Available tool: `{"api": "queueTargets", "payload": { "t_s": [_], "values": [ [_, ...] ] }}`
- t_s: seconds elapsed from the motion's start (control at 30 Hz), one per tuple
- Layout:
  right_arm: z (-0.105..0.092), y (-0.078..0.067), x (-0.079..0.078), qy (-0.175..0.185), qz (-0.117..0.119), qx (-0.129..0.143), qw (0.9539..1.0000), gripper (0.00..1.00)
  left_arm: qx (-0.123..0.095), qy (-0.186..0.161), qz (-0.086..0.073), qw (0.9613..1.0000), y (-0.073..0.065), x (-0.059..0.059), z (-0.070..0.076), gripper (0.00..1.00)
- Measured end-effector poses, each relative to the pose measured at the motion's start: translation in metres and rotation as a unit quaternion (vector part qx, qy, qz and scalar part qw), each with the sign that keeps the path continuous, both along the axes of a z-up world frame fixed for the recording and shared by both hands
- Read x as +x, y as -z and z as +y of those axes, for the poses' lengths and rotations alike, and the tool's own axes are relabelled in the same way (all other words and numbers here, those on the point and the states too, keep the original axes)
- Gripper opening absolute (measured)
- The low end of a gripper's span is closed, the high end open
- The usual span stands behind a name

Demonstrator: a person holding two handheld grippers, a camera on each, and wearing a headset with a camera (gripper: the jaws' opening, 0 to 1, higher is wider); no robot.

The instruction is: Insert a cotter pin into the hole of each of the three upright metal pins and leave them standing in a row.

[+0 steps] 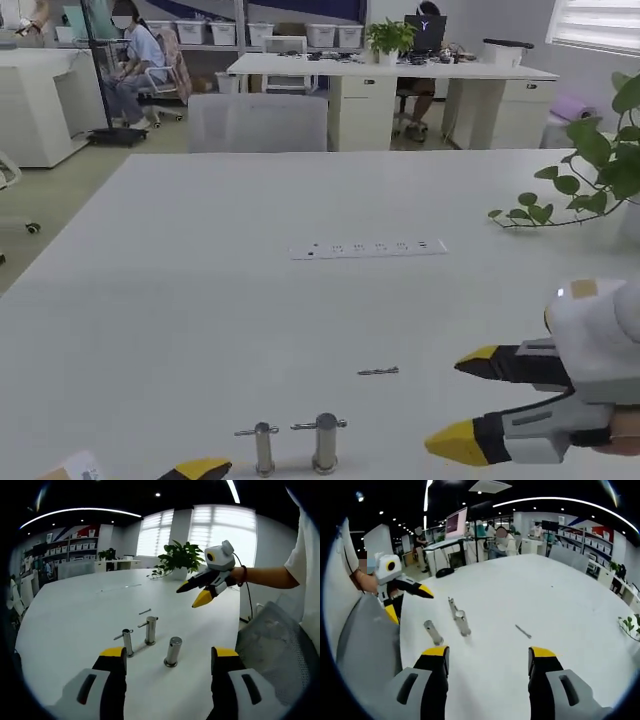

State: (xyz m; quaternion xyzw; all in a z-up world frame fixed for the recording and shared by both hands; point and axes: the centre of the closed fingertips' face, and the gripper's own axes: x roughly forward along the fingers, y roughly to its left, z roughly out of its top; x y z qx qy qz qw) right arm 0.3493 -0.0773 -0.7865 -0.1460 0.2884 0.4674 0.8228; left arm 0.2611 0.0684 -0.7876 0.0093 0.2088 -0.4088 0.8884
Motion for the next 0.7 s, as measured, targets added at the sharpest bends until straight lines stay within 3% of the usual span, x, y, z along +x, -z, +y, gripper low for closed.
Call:
{"api": "queueTargets", "payload": {
  "t_s": [0.7],
  "values": [
    [0.011, 0.029, 0.042, -0.054, 0.017, -0.046, 0.9973, 0.59, 0.014, -0.011, -0.006, 0.9998, 0.0, 0.001, 0.007, 0.9]
  ]
}}
